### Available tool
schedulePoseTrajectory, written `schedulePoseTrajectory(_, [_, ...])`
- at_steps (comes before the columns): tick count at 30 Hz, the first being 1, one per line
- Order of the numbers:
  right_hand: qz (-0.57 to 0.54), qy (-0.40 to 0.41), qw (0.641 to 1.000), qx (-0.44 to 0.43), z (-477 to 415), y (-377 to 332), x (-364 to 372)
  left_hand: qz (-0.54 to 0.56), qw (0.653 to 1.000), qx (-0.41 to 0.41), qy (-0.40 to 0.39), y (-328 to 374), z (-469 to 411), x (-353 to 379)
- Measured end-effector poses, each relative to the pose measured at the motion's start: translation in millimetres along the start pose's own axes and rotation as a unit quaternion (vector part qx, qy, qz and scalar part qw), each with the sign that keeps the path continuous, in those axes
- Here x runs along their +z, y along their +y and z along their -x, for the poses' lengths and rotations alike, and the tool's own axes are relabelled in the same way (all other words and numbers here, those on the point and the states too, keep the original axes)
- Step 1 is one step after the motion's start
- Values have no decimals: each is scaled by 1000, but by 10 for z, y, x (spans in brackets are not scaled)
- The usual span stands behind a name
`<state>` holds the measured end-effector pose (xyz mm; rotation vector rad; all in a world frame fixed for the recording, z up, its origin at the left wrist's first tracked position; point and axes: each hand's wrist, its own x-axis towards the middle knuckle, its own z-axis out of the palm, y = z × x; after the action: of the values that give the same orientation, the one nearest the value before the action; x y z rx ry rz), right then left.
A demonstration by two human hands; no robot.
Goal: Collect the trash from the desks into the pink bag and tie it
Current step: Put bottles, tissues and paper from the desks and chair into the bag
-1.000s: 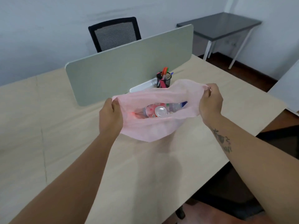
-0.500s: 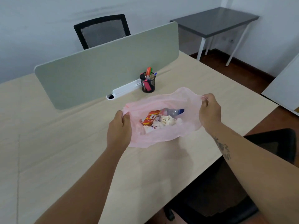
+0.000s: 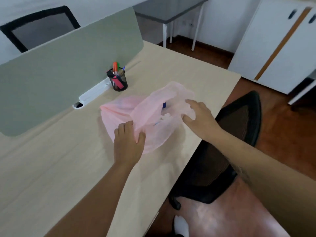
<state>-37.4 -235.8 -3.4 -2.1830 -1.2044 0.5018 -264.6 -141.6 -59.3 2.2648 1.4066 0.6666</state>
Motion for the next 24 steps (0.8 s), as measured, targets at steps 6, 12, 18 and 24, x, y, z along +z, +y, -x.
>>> schedulePoseTrajectory(6, [126,-53,990,-32,1215,-257,93,-161,973,151,-74,-148,274,331])
schedulePoseTrajectory(12, [365,-66,926,-73,1821,-71,396,-229,942,189,-157,-259,463,606])
schedulePoseTrajectory(18, [388,22,919,-67,1919,283,278,-212,941,147,-219,-378,572,925])
schedulePoseTrajectory(24, [427,105,898,-16,2065,895,-124,-218,948,150,-179,-399,613,989])
